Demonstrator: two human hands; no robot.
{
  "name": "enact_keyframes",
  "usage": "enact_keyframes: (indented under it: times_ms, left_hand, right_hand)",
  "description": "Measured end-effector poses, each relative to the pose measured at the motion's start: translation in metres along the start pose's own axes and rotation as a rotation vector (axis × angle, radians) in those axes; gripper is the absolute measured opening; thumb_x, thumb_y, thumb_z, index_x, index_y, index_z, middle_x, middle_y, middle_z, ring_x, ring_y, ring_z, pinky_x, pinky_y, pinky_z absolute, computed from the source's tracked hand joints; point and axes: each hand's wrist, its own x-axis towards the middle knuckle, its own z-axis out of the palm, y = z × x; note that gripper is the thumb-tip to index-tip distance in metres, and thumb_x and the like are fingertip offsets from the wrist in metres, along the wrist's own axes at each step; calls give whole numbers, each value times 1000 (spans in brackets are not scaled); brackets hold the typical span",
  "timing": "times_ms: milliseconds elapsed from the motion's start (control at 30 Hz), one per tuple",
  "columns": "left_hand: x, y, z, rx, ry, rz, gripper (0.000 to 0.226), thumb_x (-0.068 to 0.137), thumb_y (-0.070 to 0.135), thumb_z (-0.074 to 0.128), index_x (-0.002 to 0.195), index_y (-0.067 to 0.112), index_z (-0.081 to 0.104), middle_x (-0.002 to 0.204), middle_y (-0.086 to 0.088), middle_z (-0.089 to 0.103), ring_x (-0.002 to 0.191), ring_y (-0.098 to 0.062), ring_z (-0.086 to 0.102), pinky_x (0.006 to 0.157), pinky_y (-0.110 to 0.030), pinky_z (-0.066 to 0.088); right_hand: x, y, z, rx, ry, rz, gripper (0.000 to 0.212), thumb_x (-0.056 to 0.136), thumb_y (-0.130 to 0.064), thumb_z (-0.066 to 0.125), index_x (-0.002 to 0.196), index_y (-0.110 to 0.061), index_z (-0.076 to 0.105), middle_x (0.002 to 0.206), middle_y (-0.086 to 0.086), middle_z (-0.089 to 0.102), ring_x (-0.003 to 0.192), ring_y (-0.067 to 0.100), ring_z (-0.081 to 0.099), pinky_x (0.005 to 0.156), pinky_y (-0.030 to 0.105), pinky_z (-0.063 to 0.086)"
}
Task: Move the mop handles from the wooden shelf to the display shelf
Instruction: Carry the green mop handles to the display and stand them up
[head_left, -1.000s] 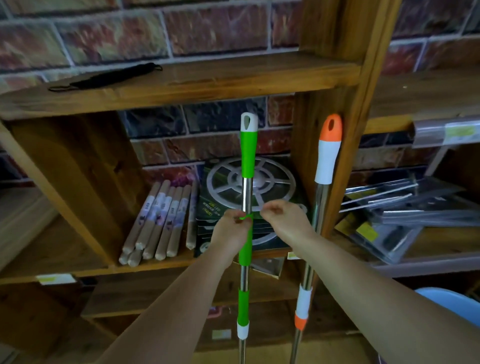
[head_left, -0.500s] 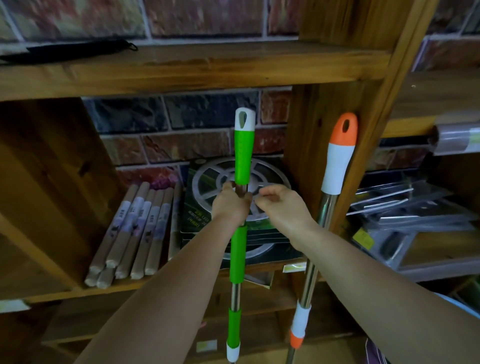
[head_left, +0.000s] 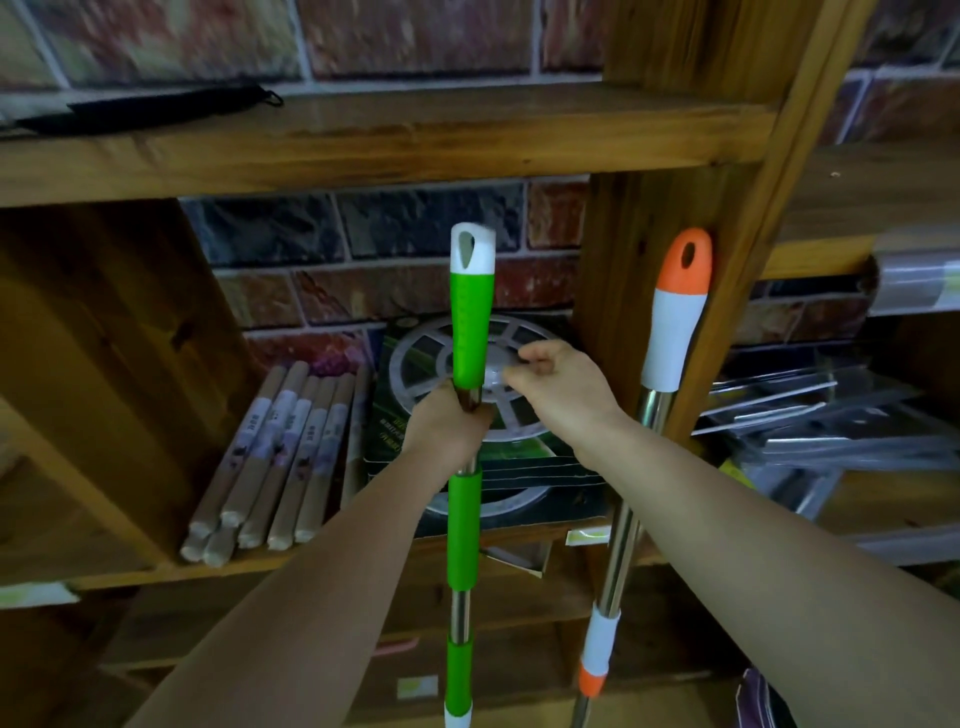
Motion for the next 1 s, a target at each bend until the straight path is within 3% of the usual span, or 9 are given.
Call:
enact_keyframes:
  times_ms: [200, 333, 400, 567, 700, 800, 867, 1000]
  left_hand:
    - [-48, -5, -14, 2, -14, 31, 15, 91, 25, 53, 90, 11, 49, 68, 1, 47, 63, -16, 49, 50, -27, 32]
    - [-84, -5, -20, -40, -11, 32, 17, 90, 23, 53, 77, 16, 45, 65, 1, 45, 59, -14, 46, 51, -27, 33]
    - [-100, -5, -23, -61, -5, 37, 13, 90, 23, 53, 89, 10, 52, 72, -3, 51, 67, -19, 53, 59, -29, 37]
    - [-135, -12, -35, -59, -50, 71, 22, 92, 27, 53, 97, 5, 53, 69, 0, 47, 63, -15, 49, 58, -26, 37]
    - [-164, -24, -45, -104, -147, 134, 19, 91, 26, 53, 92, 8, 55, 70, 0, 47, 68, -17, 49, 67, -29, 38]
    - [-188, -33, -56, -149, -214, 177, 24, 92, 24, 52, 99, 2, 56, 81, -8, 53, 77, -22, 54, 71, -32, 41]
    - [-205, -37, -66, -175, -248, 218, 18, 92, 23, 52, 94, 6, 56, 83, -8, 55, 79, -21, 56, 75, -33, 44]
    - [-237, -44, -86, -171, -326, 264, 11, 90, 23, 56, 82, 18, 52, 70, 3, 49, 73, -14, 53, 75, -33, 43]
  right_hand:
    - [-27, -26, -6, 103, -92, -75, 52, 85, -27, 64, 131, -12, 47, 106, 0, 54, 109, 19, 55, 99, 34, 44]
    - [-51, -48, -2, 131, -197, -130, 48, 80, -27, 70, 124, -17, 53, 110, -2, 61, 102, 15, 58, 91, 32, 48]
    - [-64, -56, -1, 143, -205, -136, 44, 79, -27, 71, 119, -16, 56, 112, 1, 62, 103, 17, 59, 92, 35, 47]
    - [-102, -71, 3, 169, -218, -113, 29, 82, -16, 66, 109, -13, 54, 98, 5, 59, 91, 19, 57, 87, 37, 46]
    - [-140, -76, 10, 151, -186, -143, 10, 82, -9, 62, 83, -14, 53, 74, 2, 49, 70, 15, 48, 66, 30, 37]
    - [-170, -84, 18, 141, -133, -137, 24, 81, -5, 61, 65, -17, 46, 63, 0, 42, 61, 13, 41, 60, 29, 30]
    - [-189, -92, 23, 145, -114, -121, 29, 79, -3, 61, 59, -18, 46, 59, -2, 42, 59, 12, 41, 60, 29, 31]
    - [-226, -105, 29, 113, -96, -72, 22, 75, -3, 63, 62, -14, 50, 65, 3, 45, 64, 15, 45, 65, 29, 34]
